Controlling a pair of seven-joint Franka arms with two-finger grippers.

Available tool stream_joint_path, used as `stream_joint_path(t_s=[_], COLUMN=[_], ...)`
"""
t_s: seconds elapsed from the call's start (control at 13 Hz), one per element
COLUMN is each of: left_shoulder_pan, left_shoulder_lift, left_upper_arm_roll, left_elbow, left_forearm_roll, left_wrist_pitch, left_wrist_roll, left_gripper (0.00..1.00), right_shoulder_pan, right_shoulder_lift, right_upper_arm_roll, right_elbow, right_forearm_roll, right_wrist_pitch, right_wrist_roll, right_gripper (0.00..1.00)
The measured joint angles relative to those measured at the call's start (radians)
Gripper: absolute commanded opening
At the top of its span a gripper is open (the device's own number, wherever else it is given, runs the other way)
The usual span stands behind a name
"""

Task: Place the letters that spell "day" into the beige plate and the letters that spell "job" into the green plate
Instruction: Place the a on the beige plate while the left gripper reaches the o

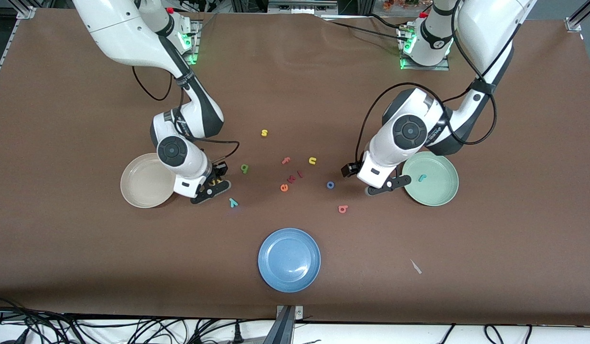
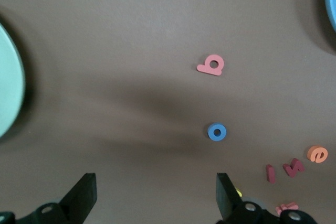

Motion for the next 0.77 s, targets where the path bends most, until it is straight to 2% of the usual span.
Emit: stream_joint_path(t_s=[0.46,0.77], left_shoulder_pan=[-0.051,-0.094], left_shoulder_lift=[0.055,0.107], left_upper_arm_roll=[0.0,0.003], left_elbow=[0.016,0.059], left_forearm_roll=[0.0,0.0], left_wrist_pitch=[0.046,0.049], left_wrist_roll=[-0.074,-0.109], left_gripper=[1.0,1.0], right_shoulder_pan=[-0.01,-0.01], right_shoulder_lift=[-0.072,-0.157], right_upper_arm_roll=[-0.101,-0.129], right_elbow=[-0.017,-0.125], right_forearm_roll=[0.0,0.0], right_wrist_pitch=[-0.059,-0.016], right_wrist_roll=[-0.151,-0.164], right_gripper=[0.18,0.18])
